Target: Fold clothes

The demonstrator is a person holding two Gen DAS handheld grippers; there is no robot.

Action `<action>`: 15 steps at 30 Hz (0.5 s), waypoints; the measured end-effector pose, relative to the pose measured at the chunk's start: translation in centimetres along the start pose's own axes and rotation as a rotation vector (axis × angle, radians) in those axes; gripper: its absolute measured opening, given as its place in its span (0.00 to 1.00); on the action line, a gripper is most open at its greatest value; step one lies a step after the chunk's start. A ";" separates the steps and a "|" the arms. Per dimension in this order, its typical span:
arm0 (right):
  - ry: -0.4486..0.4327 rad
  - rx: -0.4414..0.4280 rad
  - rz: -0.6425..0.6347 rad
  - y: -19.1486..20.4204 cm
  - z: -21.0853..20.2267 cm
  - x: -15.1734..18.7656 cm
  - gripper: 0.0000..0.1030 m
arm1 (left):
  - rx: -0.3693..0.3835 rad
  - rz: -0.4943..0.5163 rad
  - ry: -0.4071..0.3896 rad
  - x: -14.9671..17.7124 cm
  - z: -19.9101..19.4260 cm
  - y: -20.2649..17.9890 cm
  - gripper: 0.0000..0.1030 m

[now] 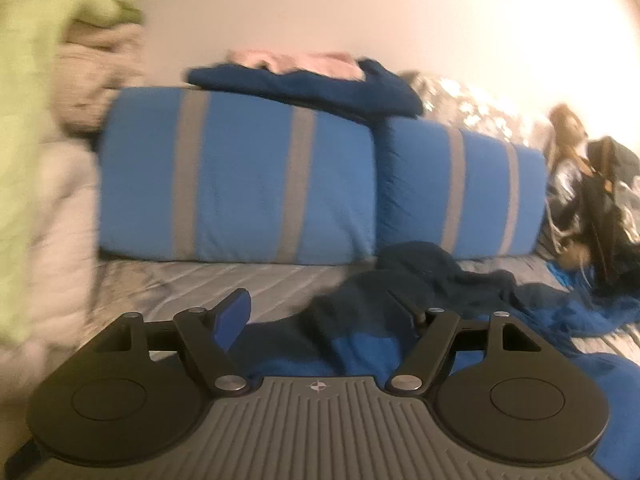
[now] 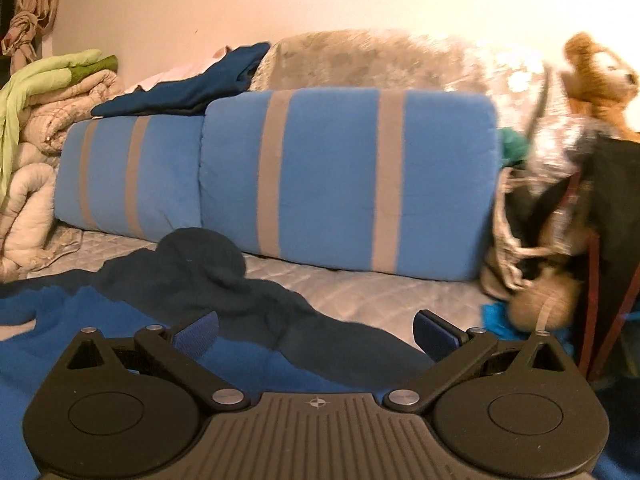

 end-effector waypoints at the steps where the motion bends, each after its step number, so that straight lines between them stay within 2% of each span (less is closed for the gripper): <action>1: 0.009 -0.015 -0.002 0.3 1.1 -0.6 1.00 | 0.023 0.006 0.023 -0.3 1.6 -0.4 0.72; 8: 0.110 -0.163 0.041 2.8 10.9 -3.2 1.00 | 0.154 -0.033 0.156 -0.9 13.2 0.0 0.72; 15: 0.191 -0.265 0.199 4.1 21.5 -4.0 1.00 | 0.274 -0.109 0.240 -0.8 24.3 -0.4 0.72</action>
Point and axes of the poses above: each gripper's, at about its wrist camera, not at the fingertips, and z roughly the way its jaws point, y to its left, x to its underside, the point moved 7 cm from there along z, roughly the way its jaws point
